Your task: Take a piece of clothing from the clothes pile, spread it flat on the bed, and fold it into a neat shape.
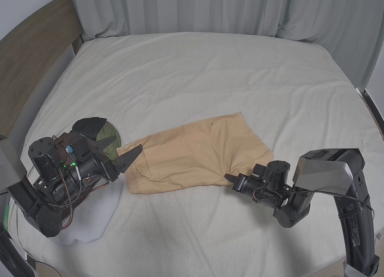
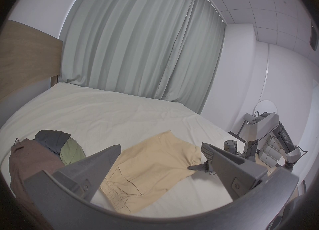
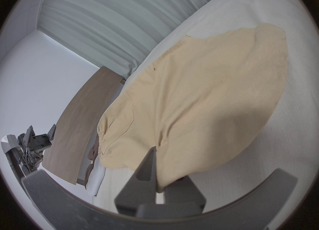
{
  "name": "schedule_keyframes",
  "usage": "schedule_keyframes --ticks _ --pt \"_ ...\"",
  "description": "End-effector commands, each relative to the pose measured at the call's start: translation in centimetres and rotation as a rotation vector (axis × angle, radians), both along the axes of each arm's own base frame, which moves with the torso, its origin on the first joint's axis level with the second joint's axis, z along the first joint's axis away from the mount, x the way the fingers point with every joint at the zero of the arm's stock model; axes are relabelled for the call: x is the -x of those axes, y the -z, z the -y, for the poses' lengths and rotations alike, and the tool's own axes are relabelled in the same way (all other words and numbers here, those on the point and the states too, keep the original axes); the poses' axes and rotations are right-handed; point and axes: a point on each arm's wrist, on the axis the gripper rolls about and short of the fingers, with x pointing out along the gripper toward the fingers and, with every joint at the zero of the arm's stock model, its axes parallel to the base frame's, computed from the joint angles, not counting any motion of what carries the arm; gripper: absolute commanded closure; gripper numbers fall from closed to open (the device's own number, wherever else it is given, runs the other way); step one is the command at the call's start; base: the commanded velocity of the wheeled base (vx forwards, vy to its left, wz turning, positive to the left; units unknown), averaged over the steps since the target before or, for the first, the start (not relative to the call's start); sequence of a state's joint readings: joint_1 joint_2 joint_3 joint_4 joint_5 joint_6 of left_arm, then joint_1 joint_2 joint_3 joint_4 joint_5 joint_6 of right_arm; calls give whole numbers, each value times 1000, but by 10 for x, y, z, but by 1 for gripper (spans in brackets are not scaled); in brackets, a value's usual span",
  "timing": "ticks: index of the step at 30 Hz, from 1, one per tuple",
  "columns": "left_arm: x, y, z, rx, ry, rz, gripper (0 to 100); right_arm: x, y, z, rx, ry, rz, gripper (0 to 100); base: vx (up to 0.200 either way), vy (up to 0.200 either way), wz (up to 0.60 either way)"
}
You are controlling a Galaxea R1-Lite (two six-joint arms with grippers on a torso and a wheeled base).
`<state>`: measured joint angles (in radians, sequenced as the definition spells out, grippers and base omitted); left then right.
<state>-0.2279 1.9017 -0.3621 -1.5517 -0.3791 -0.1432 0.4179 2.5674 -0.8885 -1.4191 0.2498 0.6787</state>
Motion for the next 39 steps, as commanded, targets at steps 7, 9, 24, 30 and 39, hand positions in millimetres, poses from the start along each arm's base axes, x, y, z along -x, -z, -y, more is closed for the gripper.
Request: schedule_keyframes --ticks 7,9,24,30,39 --pt "0 2 0 2 0 -8 0 27 -9 11 20 -5 -22 100 0 0 0" --pt "0 2 0 2 0 -8 0 31 -8 13 23 -5 -29 100 0 0 0" --pt "0 3 0 2 0 -14 0 81 -4 29 118 -37 -132 100 0 0 0" --pt "0 2 0 3 0 -11 0 102 -1 35 170 -60 -181 100 0 0 0" --pt "0 2 0 3 -3 -9 0 114 3 36 217 -33 -218 100 0 0 0"
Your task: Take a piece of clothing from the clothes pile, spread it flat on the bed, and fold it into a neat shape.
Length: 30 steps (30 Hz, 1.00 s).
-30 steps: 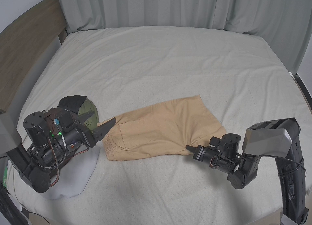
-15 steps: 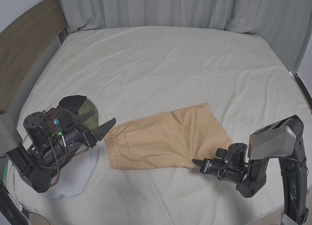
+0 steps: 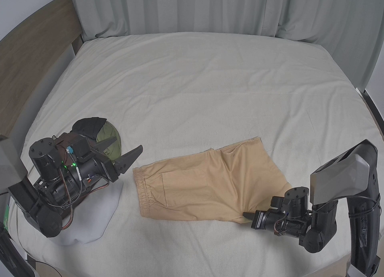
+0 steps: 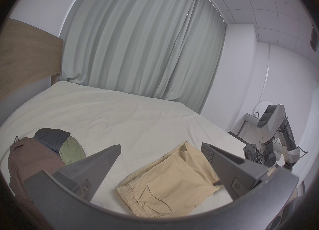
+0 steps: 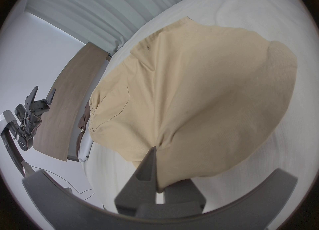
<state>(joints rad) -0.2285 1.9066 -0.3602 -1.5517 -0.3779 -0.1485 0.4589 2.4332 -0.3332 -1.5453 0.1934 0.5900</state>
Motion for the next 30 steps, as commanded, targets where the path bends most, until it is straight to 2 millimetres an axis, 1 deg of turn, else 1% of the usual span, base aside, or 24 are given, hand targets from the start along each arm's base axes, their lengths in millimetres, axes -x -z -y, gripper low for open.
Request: schedule_keyframes --ticks 1,7,8,12,13,16,19,21,22,25,27,28,30 --pt "0 0 0 0 0 1 0 5 0 -2 5 -12 -12 100 0 0 0" --pt "0 0 0 0 0 1 0 4 1 -1 6 -9 -11 100 0 0 0" --pt "0 0 0 0 0 1 0 5 1 -1 8 -10 -14 0 0 0 0" --pt "0 0 0 2 1 0 0 7 1 -1 9 -15 -19 0 0 0 0" --pt "0 0 0 2 1 1 0 13 -1 -1 15 -24 -30 0 0 0 0" --pt "0 -1 0 4 1 5 0 23 -20 1 0 -43 -9 0 0 0 0" --pt "0 -3 0 5 6 9 0 40 -31 2 6 -94 -11 0 0 0 0" --pt "1 -3 1 5 9 9 0 44 -35 2 7 -110 -5 0 0 0 0" --pt "2 -4 5 7 26 11 0 53 -47 4 4 -147 25 0 0 0 0" --pt "5 -5 11 36 49 -4 0 64 -61 4 -6 -190 59 0 0 0 0" --pt "7 -8 15 64 64 -11 0 68 -71 2 -30 -212 93 0 0 0 0" --pt "7 -8 15 65 64 -12 0 68 -73 2 -33 -213 97 0 0 0 0" --pt "9 -10 16 80 70 -16 0 66 -88 3 -76 -224 161 0 0 0 0"
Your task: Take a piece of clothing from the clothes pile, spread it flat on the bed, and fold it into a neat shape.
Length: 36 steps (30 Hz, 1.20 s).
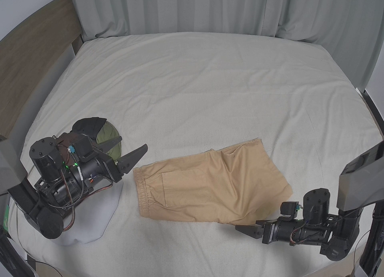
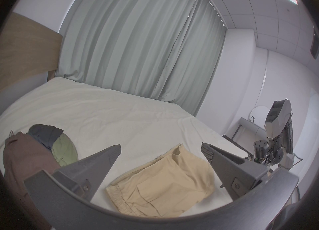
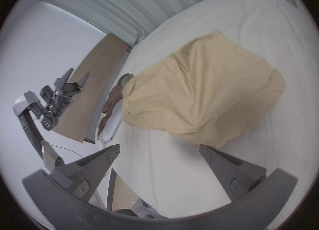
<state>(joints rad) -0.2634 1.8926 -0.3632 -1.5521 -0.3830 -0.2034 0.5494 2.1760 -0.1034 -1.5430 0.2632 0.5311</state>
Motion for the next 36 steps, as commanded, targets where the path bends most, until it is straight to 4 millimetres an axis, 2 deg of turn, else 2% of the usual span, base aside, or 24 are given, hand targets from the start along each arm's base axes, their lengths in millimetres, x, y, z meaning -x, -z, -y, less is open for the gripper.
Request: schedule_keyframes --ticks 1,7,10,16,22,27,36 --pt "5 -6 7 31 30 -1 0 6 -41 0 -100 -49 143 0 0 0 0" --pt "6 -2 7 27 35 -19 0 -6 -69 1 -179 -66 270 0 0 0 0" --pt "6 1 8 35 39 -38 0 -7 -73 3 -186 -82 294 0 0 0 0" --pt "7 8 9 98 41 -122 0 -11 -72 6 -169 -85 315 0 0 0 0" --pt "-3 25 8 132 24 -215 0 -13 -73 8 -166 -76 321 0 0 0 0" --pt "-4 26 9 193 22 -262 0 -14 -74 6 -169 -84 329 0 0 0 0" --pt "-21 42 3 235 -20 -327 0 -14 -73 8 -168 -74 326 0 0 0 0"
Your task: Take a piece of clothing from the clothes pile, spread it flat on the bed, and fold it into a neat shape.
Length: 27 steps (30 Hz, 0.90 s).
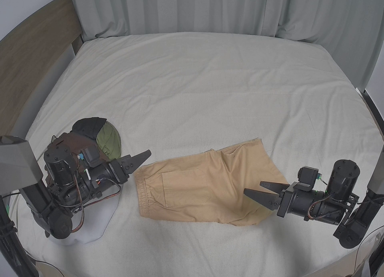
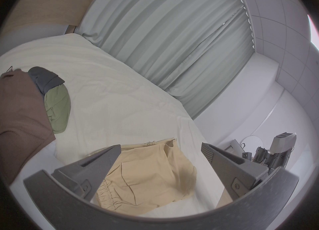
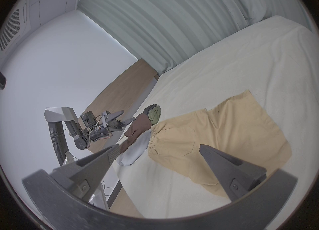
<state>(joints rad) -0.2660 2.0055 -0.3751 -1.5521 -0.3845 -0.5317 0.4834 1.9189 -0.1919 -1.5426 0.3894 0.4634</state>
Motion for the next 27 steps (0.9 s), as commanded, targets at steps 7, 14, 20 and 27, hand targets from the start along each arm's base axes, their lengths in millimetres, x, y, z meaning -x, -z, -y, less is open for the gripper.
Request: schedule_keyframes --ticks 7,14,20,27 --pt "-10 22 1 40 -14 -107 0 -1 2 0 2 2 -6 0 0 0 0" --pt "-20 38 3 59 -27 -162 0 -1 3 0 5 2 -12 0 0 0 0" --pt "-31 60 6 53 -46 -211 0 -1 4 -1 6 0 -14 0 0 0 0" --pt "-57 72 11 146 -144 -237 0 0 5 -2 8 -6 -17 0 0 0 0"
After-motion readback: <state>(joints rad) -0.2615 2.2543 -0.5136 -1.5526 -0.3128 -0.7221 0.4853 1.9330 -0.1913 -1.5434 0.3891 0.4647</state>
